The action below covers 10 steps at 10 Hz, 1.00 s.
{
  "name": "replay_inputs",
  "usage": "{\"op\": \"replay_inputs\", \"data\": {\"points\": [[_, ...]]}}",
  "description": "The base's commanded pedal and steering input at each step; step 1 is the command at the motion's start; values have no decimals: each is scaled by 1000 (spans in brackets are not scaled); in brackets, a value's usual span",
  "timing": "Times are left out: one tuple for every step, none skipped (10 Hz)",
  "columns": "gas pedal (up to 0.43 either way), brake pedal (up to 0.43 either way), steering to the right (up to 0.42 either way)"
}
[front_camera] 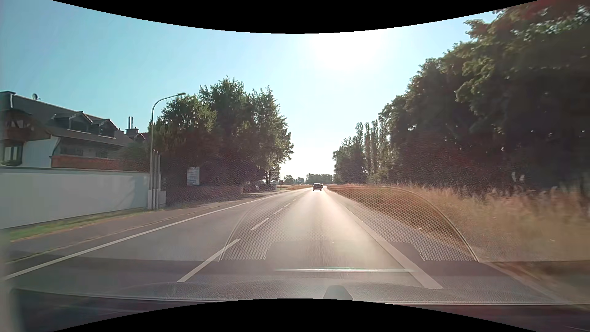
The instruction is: Follow the waypoints while adhering to traffic rules and regulations
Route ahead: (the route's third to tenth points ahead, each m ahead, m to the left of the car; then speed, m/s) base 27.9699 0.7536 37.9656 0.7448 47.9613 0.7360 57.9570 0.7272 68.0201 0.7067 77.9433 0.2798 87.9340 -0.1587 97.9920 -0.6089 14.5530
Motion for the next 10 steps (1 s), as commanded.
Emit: {"op": "replay_inputs", "data": {"points": [[260,0,1],[260,0,1],[260,0,1],[260,0,1],[260,0,1],[260,0,1],[260,0,1],[260,0,1],[260,0,1],[260,0,1]]}}
